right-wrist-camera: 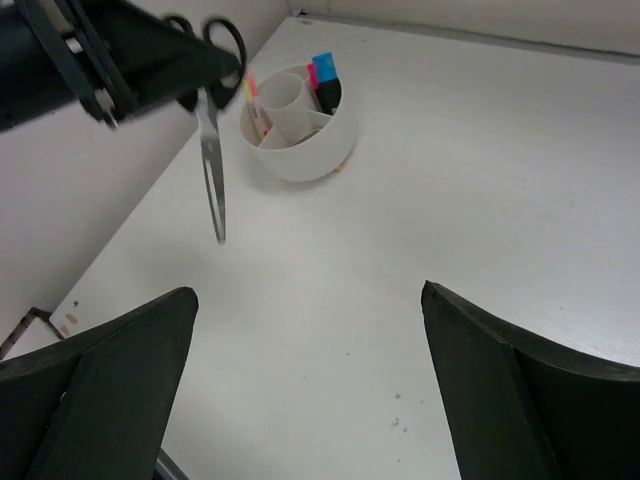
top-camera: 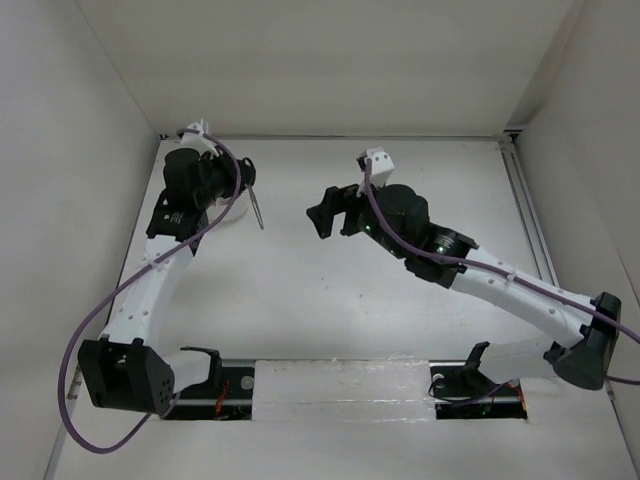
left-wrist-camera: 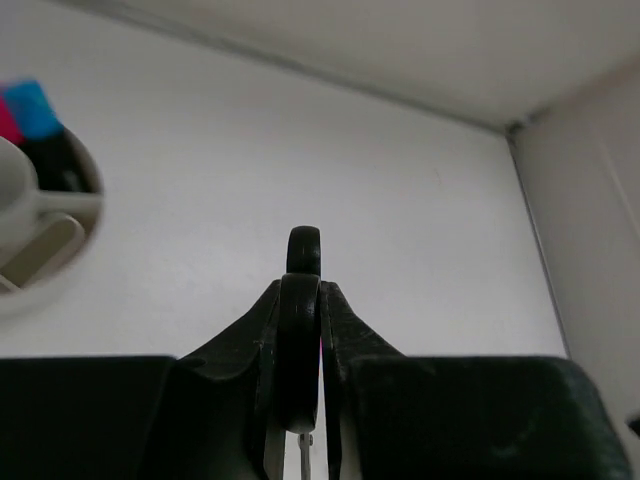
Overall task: Sort the stationery into containers
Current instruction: Place the scissors in the storage box.
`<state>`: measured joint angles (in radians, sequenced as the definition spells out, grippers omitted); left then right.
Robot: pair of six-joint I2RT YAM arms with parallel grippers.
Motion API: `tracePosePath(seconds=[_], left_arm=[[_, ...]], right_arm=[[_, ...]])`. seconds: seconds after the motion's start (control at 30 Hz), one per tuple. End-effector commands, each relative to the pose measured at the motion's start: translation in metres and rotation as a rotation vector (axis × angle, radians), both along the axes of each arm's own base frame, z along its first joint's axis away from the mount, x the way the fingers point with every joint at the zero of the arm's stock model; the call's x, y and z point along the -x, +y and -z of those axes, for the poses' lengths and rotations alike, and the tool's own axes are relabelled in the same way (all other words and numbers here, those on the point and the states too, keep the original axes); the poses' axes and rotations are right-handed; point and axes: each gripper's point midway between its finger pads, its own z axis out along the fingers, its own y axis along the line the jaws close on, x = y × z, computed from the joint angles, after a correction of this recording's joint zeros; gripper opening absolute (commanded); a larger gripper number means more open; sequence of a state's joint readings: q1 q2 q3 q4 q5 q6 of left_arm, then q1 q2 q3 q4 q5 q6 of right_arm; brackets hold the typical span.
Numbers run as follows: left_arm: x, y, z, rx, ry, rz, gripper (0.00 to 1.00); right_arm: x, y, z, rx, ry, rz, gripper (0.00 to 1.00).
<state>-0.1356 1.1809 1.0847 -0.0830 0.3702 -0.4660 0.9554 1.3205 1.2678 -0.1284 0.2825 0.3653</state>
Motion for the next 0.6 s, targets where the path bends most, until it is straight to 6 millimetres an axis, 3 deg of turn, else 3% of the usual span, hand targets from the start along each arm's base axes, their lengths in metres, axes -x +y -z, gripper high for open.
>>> tracePosePath(seconds=[0.0,0.03,0.07,0.13,0.17,0.2,0.23,0.33,0.37,0.43,0.57], left_arm=[[-0.050,0.064,-0.063,-0.036,-0.245,-0.402,0.00],[-0.059,0.072,-0.084,-0.040,-0.349,-0.446,0.00],[-0.064,0.082,-0.091,-0.064,-0.391,-0.496,0.00],[-0.074,0.112,-0.094,-0.164,-0.452,-0.644,0.00],[-0.075,0.118,-0.116,-0.157,-0.559,-0.687,0.00],[-0.078,0.126,-0.119,-0.182,-0.590,-0.718,0.00],[-0.086,0.140,-0.110,-0.217,-0.583,-0.773,0.00],[-0.100,0.148,-0.118,-0.255,-0.629,-0.824,0.00],[-0.109,0.147,-0.105,-0.275,-0.610,-0.820,0.00],[-0.112,0.154,-0.107,-0.275,-0.633,-0.870,0.00],[-0.115,0.170,-0.089,-0.263,-0.621,-0.961,0.00]], right_arm=[[0.000,-0.015,-0.002,-0.013,-0.033,0.041,1.00],[0.004,-0.015,0.002,-0.011,-0.028,0.022,1.00],[0.008,-0.017,0.014,0.006,-0.013,0.008,1.00],[0.021,-0.016,0.013,-0.028,-0.015,-0.049,1.00],[0.024,-0.017,0.019,-0.028,-0.012,-0.063,1.00],[0.033,-0.019,0.030,-0.027,0.004,-0.081,1.00],[0.035,-0.021,0.036,-0.020,0.009,-0.081,1.00],[0.048,-0.029,0.056,-0.011,0.041,-0.097,1.00],[0.050,-0.032,0.059,-0.007,0.043,-0.097,1.00],[0.057,-0.036,0.067,-0.011,0.056,-0.110,1.00],[0.066,-0.037,0.072,-0.009,0.063,-0.142,1.00]])
